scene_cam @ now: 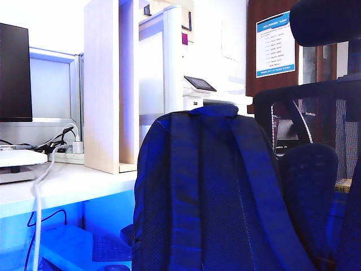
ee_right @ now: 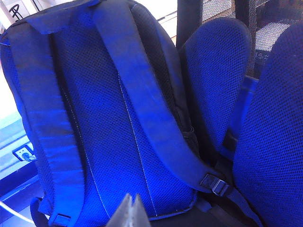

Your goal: Grab the backpack from the chair and place it on the desk.

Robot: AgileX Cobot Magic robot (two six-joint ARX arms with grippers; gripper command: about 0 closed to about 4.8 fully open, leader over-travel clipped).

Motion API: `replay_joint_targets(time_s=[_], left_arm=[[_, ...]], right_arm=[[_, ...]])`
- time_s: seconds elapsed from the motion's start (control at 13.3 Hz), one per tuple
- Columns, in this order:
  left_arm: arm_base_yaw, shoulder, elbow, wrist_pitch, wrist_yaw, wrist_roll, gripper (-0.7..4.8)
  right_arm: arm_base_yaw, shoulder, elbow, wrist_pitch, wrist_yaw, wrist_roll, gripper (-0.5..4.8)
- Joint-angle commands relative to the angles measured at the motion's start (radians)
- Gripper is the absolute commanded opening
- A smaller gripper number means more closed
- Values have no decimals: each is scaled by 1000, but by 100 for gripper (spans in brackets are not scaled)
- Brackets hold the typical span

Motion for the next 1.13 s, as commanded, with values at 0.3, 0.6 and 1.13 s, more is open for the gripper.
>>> replay_joint_targets(time_s=[0.3,0.6,1.13], left_arm=[[0,0,-2,-17,35,-7,-6],[0,0,-2,-1,190,-6,7],[0,0,-2,224,457,-108,207]], right_arm=[[0,0,-4,10,3,-2,-7],[0,0,-3,11,3,-2,-7],[1,0,-2,17,-64,-1,-6]])
